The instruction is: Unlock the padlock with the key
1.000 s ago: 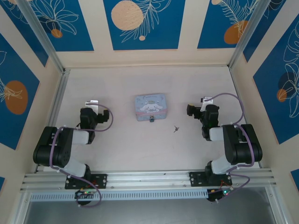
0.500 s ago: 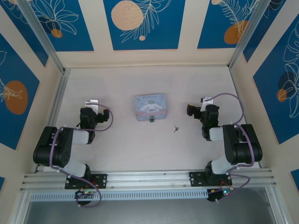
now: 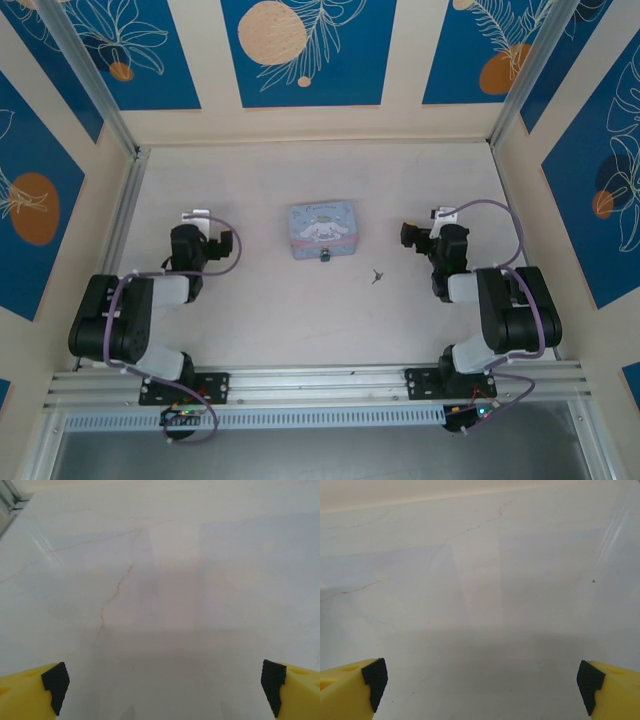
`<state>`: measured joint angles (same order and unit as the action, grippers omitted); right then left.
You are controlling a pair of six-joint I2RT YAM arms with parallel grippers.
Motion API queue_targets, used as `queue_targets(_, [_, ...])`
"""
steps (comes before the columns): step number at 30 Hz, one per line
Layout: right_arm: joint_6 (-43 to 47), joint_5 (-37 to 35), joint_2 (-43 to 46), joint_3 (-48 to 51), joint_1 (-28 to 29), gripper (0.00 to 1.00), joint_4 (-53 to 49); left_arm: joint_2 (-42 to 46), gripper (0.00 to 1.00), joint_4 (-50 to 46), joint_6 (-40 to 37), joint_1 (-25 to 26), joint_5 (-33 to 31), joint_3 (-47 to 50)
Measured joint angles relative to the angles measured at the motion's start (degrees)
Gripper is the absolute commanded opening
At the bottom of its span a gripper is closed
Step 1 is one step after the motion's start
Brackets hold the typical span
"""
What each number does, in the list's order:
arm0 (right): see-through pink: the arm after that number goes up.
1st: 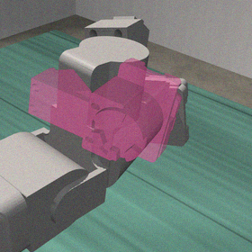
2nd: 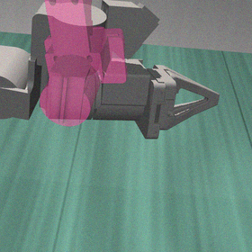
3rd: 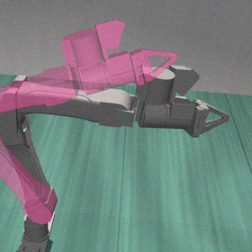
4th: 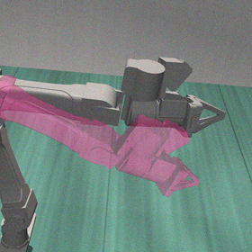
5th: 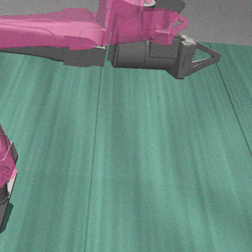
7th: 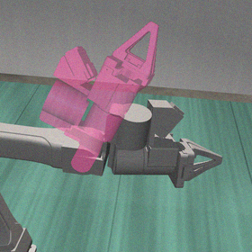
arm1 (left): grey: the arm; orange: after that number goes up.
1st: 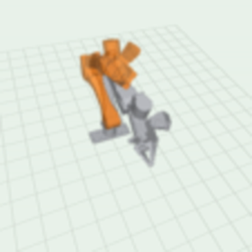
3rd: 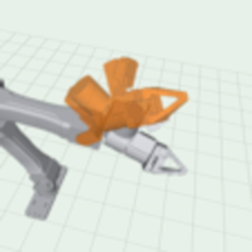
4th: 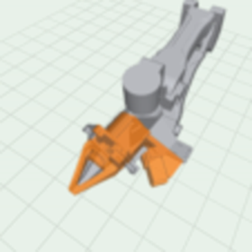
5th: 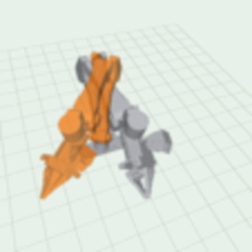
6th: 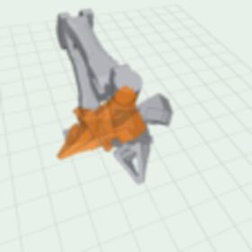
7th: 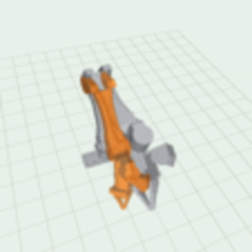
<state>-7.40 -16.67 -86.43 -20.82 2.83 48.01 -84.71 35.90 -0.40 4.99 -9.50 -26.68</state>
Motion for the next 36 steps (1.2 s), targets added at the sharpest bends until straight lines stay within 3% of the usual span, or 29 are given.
queue_targets(4, [1.0,-4.6,5.4,-1.9,4.5,0.99,-8.3,5.3,1.0,-7.6,0.5,0.0,-0.6,-6.7])
queue_targets(7, [-2.1,-4.6,10.4,-11.9,3.4,0.99,-21.2,8.7,1.0,-12.6,3.1,0.0,-0.5,-10.5])
queue_targets(9, [-9.0,-3.9,11.5,-23.1,0.6,0.99,-32.6,9.9,1.0,-17.2,6.0,0.0,-0.3,-13.3])
queue_targets(13, [-19.0,4.0,10.1,-39.3,-5.5,0.96,-46.8,12.2,1.0,-26.9,13.6,0.2,1.6,-18.1])
queue_targets(18, [-25.9,18.7,6.5,-40.5,-5.2,0.85,-57.1,14.0,1.0,-41.5,24.0,1.4,7.3,-25.8])
queue_targets(25, [-35.2,30.6,2.6,-30.5,3.6,0.83,-60.7,14.5,1.0,-52.9,32.2,10.6,13.2,-27.7])
queue_targets(30, [-40.5,31.9,0.4,-29.9,10.5,0.82,-58.5,14.4,1.0,-54.9,35.8,17.2,14.0,-27.7])
queue_targets(36, [-44.9,31.7,-6.6,-34.0,16.0,0.82,-56.7,12.7,1.0,-54.7,38.3,20.3,14.0,-27.7])
